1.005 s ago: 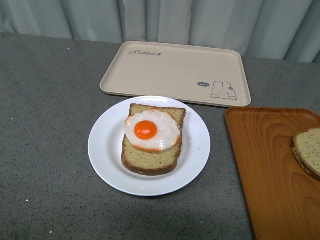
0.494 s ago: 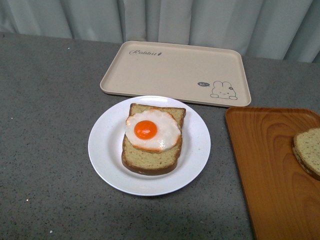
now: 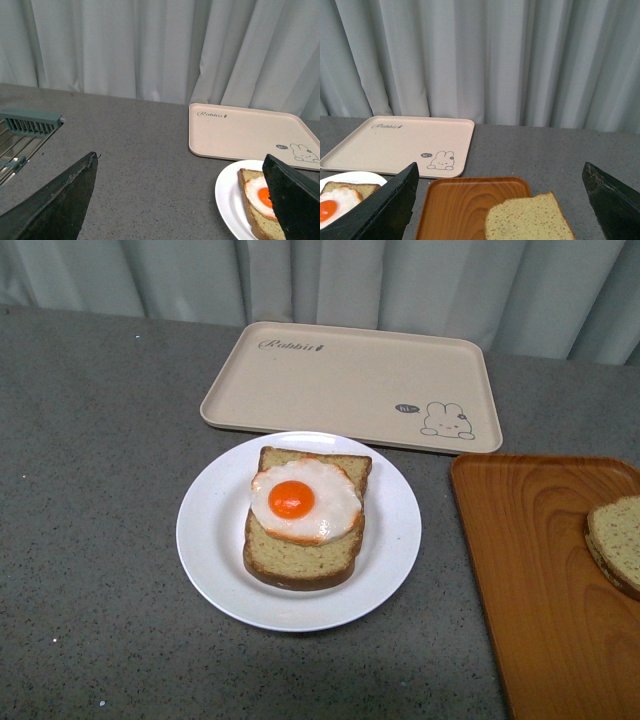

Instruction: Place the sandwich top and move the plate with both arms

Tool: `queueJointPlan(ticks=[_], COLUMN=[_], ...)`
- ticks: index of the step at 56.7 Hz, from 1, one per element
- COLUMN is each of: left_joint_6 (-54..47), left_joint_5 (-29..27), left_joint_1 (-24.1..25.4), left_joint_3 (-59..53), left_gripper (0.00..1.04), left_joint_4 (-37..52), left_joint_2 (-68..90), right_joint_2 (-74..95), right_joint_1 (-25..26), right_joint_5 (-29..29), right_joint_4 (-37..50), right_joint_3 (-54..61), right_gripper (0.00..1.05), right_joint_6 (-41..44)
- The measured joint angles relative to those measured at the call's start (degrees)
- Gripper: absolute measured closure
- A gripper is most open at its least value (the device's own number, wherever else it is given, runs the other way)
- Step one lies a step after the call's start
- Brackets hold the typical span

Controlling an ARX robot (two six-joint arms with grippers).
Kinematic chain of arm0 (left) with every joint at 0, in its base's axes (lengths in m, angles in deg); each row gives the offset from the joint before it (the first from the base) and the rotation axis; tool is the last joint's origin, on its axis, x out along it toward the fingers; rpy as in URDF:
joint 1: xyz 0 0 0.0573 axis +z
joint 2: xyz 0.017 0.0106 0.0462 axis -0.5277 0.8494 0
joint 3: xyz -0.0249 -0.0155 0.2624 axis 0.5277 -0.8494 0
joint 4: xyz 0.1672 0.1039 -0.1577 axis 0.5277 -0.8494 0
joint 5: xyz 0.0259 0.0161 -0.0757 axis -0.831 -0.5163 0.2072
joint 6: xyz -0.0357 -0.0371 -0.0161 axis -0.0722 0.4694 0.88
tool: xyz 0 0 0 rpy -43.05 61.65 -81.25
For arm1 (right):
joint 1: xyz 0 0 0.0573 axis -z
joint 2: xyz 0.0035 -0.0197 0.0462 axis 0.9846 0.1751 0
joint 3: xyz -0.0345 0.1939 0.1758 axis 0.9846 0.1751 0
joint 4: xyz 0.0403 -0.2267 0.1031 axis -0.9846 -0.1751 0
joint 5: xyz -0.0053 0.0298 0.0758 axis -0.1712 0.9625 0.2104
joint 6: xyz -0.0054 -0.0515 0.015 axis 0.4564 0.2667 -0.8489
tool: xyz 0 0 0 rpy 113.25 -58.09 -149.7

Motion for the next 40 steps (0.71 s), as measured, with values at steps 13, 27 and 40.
queueJointPlan(ticks=[13,27,40], left_joint_6=[0.0,0.0,0.0], left_joint_5=[0.0,0.0,0.0], left_joint_1=[0.0,0.0,0.0], left_joint_3=[0.0,0.0,0.0], left_gripper=[0.06,0.06,0.06], left_joint_4=[0.0,0.0,0.0], left_joint_2=[0.0,0.0,0.0], right_joint_2=[0.0,0.0,0.0], right_joint_1=[0.0,0.0,0.0], right_joint_5=[0.0,0.0,0.0], right_joint_4=[0.0,0.0,0.0], right_joint_3=[0.0,0.0,0.0], right_gripper=[0.09,0.09,0.09], right_joint_6=[0.0,0.0,0.0])
